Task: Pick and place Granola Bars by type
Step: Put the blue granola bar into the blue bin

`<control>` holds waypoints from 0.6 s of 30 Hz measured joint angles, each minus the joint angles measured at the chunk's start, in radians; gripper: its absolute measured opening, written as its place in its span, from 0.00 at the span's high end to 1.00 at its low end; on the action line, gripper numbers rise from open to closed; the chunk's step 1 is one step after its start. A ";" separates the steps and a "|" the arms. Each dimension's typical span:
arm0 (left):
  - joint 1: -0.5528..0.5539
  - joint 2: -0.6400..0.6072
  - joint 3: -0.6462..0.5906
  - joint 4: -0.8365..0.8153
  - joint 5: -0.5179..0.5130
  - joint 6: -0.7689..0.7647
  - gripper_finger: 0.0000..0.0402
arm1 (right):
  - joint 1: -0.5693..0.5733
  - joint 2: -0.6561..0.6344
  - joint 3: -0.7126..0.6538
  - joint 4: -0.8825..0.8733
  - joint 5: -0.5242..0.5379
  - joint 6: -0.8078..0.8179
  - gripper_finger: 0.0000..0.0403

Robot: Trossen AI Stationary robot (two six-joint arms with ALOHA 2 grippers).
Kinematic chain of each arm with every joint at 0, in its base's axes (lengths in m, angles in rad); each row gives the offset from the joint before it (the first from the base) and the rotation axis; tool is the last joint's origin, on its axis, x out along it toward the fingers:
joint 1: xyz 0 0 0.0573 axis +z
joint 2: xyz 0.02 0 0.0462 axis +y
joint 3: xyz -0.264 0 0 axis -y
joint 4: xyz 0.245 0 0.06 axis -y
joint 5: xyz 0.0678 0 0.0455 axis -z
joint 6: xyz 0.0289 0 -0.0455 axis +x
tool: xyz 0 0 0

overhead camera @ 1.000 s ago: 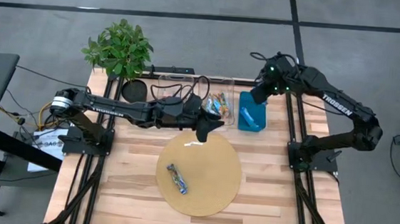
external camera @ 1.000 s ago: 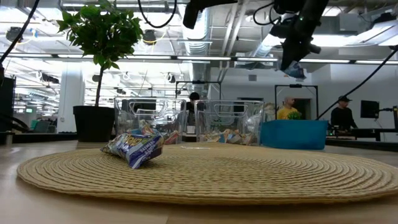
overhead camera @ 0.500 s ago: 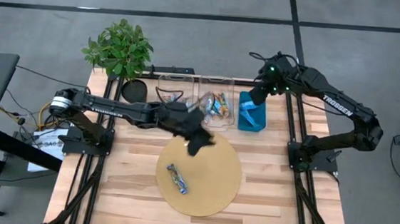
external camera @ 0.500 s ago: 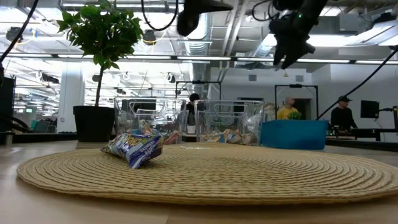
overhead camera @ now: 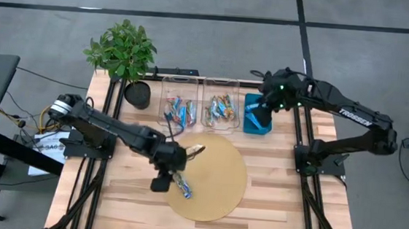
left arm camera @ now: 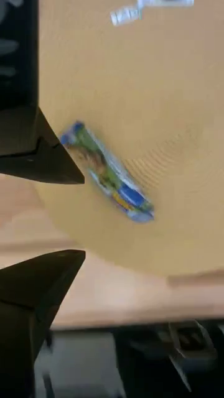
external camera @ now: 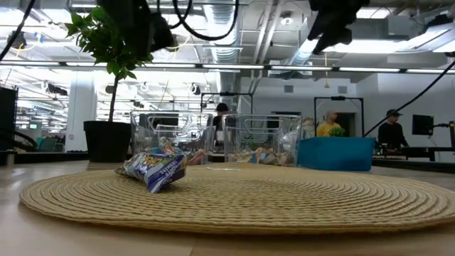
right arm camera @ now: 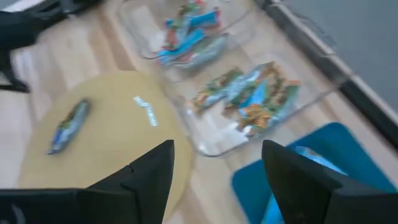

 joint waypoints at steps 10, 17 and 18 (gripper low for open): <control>-0.068 0.135 0.001 0.040 -0.128 0.198 0.56 | 0.152 -0.001 0.000 0.059 0.013 0.144 0.42; -0.096 0.232 0.001 0.059 -0.197 0.272 0.56 | 0.270 -0.001 0.000 0.086 -0.147 0.093 0.42; -0.099 0.239 0.001 0.062 -0.212 0.279 0.56 | 0.290 -0.001 0.000 0.086 -0.185 0.081 0.42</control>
